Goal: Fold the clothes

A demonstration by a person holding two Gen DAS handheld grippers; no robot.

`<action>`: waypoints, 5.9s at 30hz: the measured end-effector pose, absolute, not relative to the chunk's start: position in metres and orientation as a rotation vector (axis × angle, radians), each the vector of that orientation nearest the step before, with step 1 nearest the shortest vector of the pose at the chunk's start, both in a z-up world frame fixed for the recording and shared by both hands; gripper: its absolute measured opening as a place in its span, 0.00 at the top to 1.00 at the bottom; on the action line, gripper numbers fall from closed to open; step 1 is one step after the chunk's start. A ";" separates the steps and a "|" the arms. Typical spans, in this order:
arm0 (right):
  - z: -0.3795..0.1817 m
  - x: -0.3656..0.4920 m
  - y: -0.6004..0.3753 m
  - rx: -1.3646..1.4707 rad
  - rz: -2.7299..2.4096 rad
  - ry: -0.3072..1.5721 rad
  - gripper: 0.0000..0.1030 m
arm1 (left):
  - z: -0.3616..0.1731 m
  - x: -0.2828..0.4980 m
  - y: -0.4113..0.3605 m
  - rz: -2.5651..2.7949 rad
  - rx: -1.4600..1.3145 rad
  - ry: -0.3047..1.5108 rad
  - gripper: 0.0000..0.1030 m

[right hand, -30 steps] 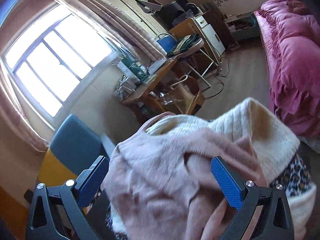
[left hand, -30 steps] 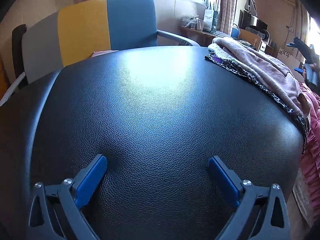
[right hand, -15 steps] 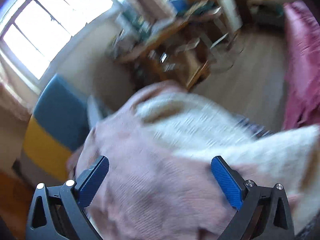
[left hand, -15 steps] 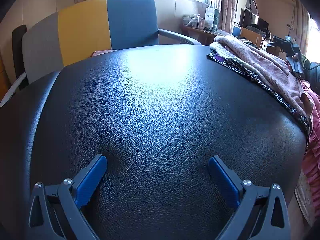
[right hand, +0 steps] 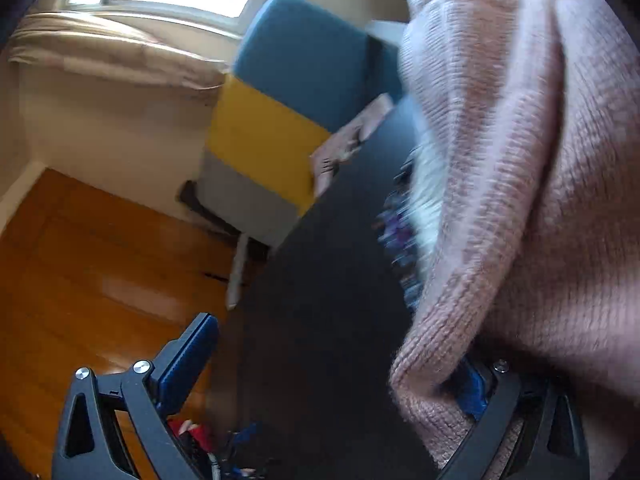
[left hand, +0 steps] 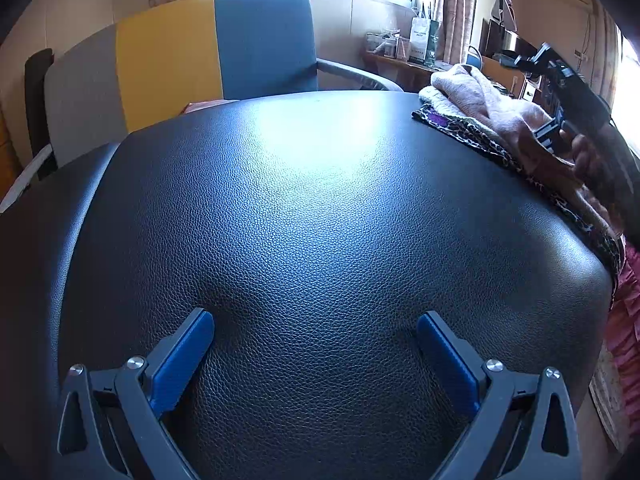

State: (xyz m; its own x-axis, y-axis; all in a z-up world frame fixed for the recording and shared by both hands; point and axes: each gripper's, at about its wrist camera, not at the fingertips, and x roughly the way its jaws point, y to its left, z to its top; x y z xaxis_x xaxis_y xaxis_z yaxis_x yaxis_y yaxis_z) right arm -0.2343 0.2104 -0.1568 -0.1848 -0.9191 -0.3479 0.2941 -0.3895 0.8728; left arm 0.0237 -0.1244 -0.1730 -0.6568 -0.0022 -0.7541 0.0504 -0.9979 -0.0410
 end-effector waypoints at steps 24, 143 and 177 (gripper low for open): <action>-0.231 -0.024 -0.064 1.326 -1.074 -0.794 0.00 | -0.127 0.124 -0.246 -2.538 1.211 0.569 0.23; -0.177 -0.193 -0.097 1.404 -1.874 -0.295 0.38 | -0.124 0.158 -0.326 -2.677 1.134 0.695 0.57; -0.190 -0.275 -0.233 0.917 -2.150 0.504 0.65 | -0.192 0.013 -0.393 -2.372 1.111 0.500 0.08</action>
State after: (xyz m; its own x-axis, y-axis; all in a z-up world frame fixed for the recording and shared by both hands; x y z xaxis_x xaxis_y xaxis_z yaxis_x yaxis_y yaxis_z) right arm -0.2747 -0.2334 -0.1903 -0.4769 -0.4734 -0.7406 0.7532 -0.6544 -0.0667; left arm 0.0135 -0.3934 -0.1922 -0.5612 -0.2592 -0.7860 0.5544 -0.8229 -0.1245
